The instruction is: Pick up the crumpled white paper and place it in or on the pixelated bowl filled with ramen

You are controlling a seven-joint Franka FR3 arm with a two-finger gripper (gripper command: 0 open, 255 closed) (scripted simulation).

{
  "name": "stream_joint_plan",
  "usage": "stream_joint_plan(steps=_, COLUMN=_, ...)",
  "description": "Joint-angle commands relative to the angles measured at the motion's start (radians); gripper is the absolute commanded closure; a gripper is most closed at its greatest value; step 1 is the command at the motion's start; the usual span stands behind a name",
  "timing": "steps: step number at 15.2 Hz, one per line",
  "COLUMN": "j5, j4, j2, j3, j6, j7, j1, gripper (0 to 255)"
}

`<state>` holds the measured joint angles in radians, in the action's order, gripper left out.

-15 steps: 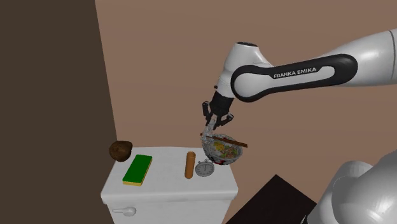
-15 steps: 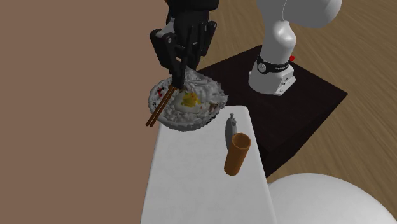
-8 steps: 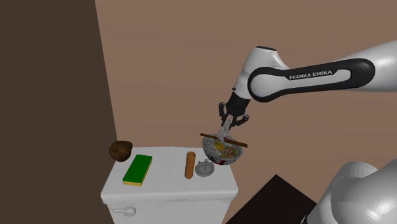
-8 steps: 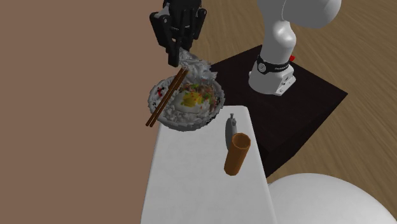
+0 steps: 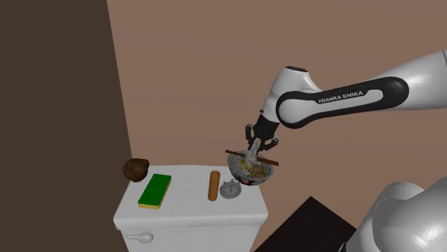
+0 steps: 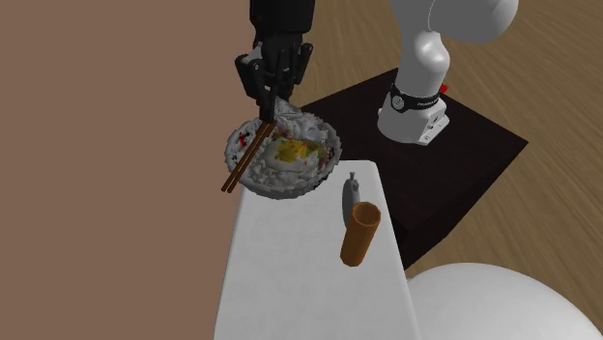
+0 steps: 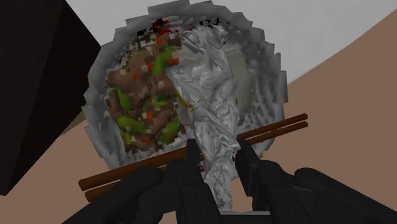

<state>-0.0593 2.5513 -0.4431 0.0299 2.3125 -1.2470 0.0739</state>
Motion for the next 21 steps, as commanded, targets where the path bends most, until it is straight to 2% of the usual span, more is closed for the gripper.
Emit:
stream_joint_plan(steps=1, j5=-0.001, j4=0.018, j2=0.012, j3=0.000, j6=0.031, j7=0.001, j1=0.001, gripper=255)
stream_joint_plan(steps=5, j5=-0.004, j4=0.051, j2=0.040, j3=0.001, j6=0.091, j7=0.004, j1=0.002, gripper=255)
stream_joint_plan(steps=12, j5=-0.004, j4=0.051, j2=0.040, j3=0.001, j6=0.091, j7=0.004, j1=0.002, gripper=255)
stream_joint_plan(steps=13, j5=-0.004, j4=0.050, j2=0.040, j3=0.001, j6=0.091, j7=0.004, j1=0.002, gripper=0)
stream_joint_plan(steps=18, j5=-0.004, j4=0.050, j2=0.040, j3=0.001, j6=0.091, j7=0.003, j1=0.002, gripper=0)
stream_joint_plan(steps=21, j5=0.001, j4=0.009, j2=-0.036, j3=-0.002, j6=-0.027, j7=0.002, j1=-0.001, gripper=0)
